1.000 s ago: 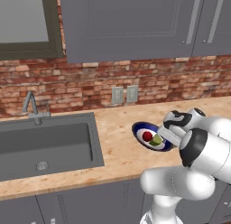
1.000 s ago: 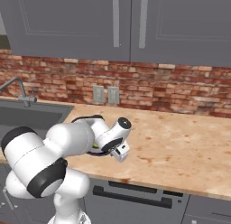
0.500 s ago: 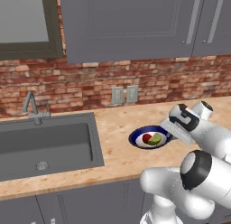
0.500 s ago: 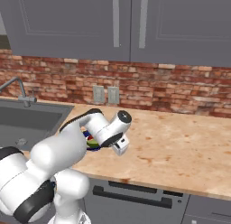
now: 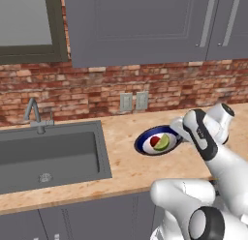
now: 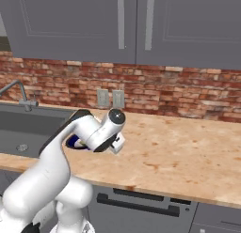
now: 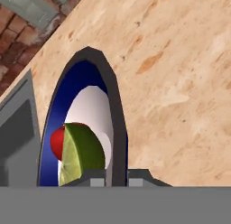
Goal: Dump the lemon wedge and apple from the bowl so the bowl can be washed. Place the bowl in the sink after clearing the leftovers.
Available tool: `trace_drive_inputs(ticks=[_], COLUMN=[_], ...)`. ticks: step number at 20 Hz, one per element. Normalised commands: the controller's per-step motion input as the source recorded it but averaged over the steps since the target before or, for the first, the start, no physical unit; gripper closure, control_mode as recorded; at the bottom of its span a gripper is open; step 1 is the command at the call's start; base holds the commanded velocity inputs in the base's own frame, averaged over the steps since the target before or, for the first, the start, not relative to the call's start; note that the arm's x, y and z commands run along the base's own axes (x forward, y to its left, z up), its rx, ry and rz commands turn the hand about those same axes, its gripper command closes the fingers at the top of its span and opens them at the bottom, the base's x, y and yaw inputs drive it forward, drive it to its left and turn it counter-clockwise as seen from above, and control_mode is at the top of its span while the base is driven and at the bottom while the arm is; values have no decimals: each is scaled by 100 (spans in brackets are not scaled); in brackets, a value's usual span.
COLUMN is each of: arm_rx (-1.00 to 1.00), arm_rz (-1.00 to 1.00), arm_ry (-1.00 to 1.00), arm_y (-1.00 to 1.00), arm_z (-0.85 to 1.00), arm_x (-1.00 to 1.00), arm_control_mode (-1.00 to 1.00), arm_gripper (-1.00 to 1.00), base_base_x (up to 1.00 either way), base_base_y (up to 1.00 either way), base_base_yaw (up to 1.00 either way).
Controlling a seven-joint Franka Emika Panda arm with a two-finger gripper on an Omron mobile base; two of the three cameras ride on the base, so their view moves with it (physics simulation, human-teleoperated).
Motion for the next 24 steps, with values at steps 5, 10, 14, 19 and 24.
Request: trace_drive_inputs(ticks=[5,10,14,19,24], arm_rx=[12,19,13,5,0], arm_rz=[0,1,7,5,3], arm_ry=[-4,0,0,5,13], arm_y=[40,48,59,70,76], arm_z=[60,47,21,7,3], arm_x=[-13,-1,0,0,12], arm_control_mode=[-100,-100,-100,-100,-100], arm_gripper=[100,100,100,100,100], base_base_x=[0,0,0,0,0], base_base_y=[0,0,0,0,0], base_base_yaw=[0,0,0,0,0])
